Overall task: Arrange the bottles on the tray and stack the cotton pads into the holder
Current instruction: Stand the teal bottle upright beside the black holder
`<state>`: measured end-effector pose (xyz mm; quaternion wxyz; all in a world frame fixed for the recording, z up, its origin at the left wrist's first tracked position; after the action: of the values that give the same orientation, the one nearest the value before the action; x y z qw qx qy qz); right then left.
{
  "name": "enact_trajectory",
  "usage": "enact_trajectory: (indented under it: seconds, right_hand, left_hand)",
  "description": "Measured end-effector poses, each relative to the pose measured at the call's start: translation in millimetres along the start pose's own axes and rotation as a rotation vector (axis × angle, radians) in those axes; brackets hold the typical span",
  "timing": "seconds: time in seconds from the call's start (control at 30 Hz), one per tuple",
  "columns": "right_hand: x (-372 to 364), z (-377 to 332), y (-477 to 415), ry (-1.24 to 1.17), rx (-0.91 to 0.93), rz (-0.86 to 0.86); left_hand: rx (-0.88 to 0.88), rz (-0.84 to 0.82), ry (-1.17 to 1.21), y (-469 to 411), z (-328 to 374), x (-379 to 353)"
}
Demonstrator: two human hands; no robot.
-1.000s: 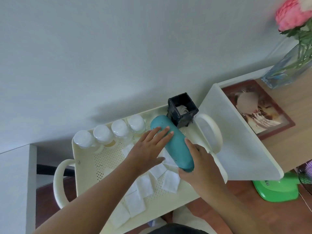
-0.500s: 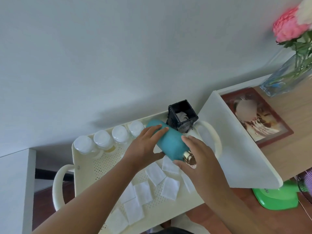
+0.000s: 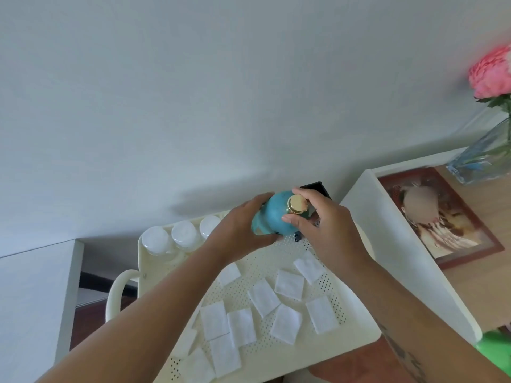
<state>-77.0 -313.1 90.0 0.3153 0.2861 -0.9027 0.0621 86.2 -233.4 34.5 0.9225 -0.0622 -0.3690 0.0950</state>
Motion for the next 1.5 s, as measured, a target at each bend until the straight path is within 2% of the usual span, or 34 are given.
enact_trajectory:
  seconds: [0.17,0.57,0.93,1.23,1.5]
  right_hand:
    - [-3.4,-3.5,-25.1,-0.044,0.005,-0.035]
    - [-18.9,11.5,-43.3,-0.31,-0.005,-0.274]
    - [-6.9,16.7,-65.6,-0.305,-0.064,-0.49]
    - [-9.8,33.3,-54.1,-0.434,-0.098,-0.474]
    - [-14.0,29.6,-56.1,-0.396,-0.098,-0.549]
  left_hand:
    - [0.047,0.03,0.091,-10.3,-2.6,10.1]
    - [0.164,0.11,0.323,-2.5,-10.6,21.7]
    - [0.155,0.264,0.226,-4.7,1.8,7.0]
    - [0.167,0.21,0.298,1.5,0.4,9.5]
    - [0.175,0.289,0.273,7.1,1.8,9.7]
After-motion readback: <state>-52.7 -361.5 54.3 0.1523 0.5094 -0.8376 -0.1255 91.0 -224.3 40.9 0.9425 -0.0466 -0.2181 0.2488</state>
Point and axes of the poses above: each hand's wrist, its own y-axis away from the middle knuckle, its own x-axis out of the back of the hand, z = x × y, the point moved 2 cm from there along -y, towards the middle knuckle, and after that the axes turned 11 degrees about -x, right-handed, at the moved point
